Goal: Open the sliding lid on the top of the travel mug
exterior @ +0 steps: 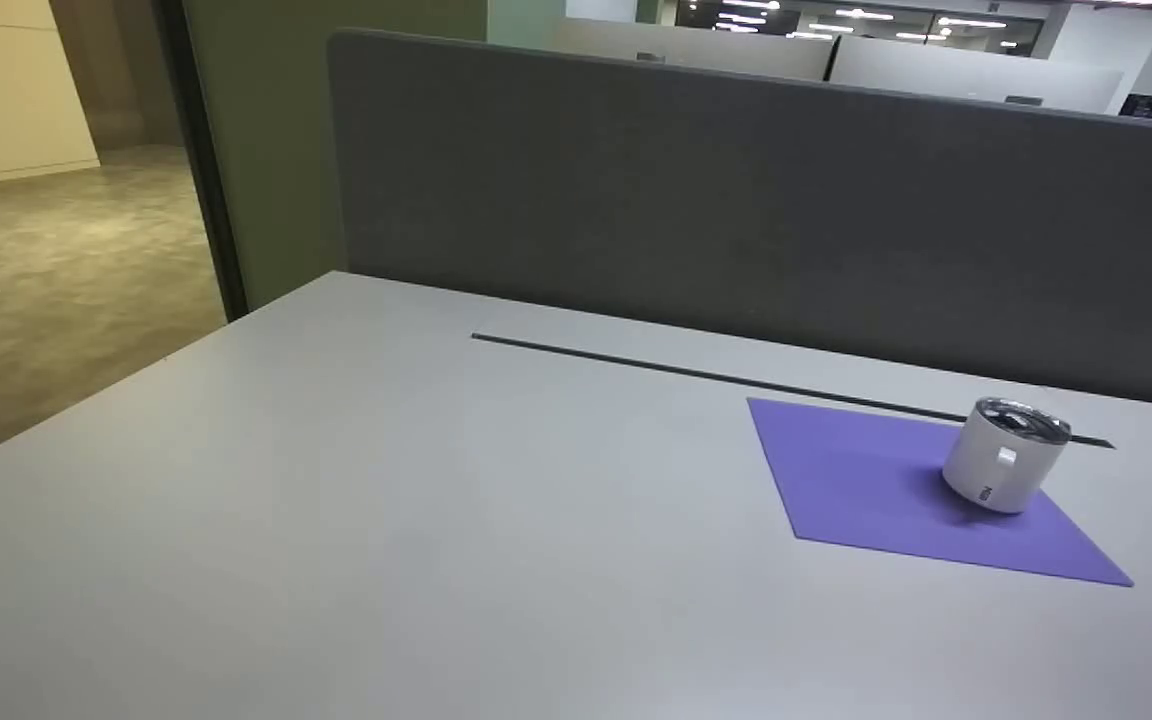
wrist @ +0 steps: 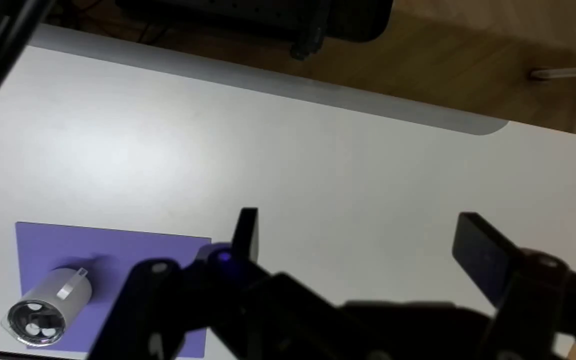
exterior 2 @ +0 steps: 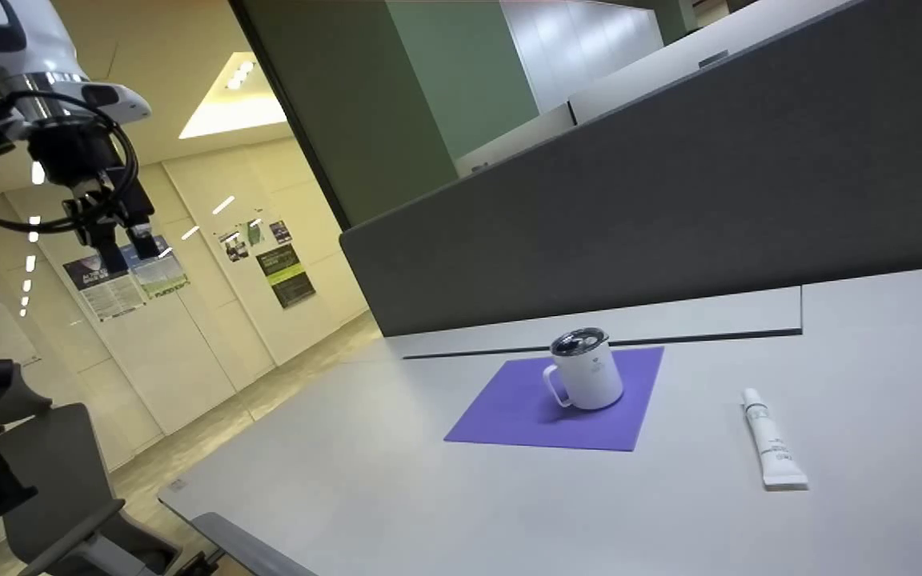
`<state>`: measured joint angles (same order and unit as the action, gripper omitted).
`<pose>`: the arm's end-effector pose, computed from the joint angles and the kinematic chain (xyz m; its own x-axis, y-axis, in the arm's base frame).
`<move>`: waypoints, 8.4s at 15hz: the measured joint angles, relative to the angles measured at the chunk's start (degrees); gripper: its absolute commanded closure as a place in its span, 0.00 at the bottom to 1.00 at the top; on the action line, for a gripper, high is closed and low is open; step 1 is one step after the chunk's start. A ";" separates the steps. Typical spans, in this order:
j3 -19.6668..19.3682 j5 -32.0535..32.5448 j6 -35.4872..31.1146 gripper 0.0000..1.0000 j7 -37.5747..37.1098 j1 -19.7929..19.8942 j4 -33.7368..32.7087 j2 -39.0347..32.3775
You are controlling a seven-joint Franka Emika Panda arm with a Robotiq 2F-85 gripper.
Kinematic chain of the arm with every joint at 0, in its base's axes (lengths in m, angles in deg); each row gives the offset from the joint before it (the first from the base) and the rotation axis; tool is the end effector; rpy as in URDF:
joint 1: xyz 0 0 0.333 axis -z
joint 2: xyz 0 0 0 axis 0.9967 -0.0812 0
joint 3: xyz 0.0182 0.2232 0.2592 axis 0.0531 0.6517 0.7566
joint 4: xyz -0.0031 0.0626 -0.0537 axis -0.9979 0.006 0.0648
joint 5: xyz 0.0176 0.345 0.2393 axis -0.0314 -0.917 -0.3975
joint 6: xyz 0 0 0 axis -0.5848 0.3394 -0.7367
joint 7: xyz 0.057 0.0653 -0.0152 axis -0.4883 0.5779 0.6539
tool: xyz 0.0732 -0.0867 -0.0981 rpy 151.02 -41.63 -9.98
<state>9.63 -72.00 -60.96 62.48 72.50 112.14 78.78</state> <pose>0.3063 0.2111 0.5036 0.9835 0.1785 -0.0302 0.1756 -0.9811 -0.0814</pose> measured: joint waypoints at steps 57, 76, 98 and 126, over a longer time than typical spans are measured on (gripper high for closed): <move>-15.33 17.61 -27.59 1.00 21.01 18.05 -35.29 -56.15; -15.96 15.59 -32.95 1.00 22.56 19.31 -35.04 -63.36; -16.05 15.75 -41.27 1.00 25.97 20.14 -34.96 -74.30; -17.74 18.44 -43.58 1.00 25.94 20.33 -34.98 -75.89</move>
<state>-8.11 -53.56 -104.54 88.42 92.83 77.16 2.89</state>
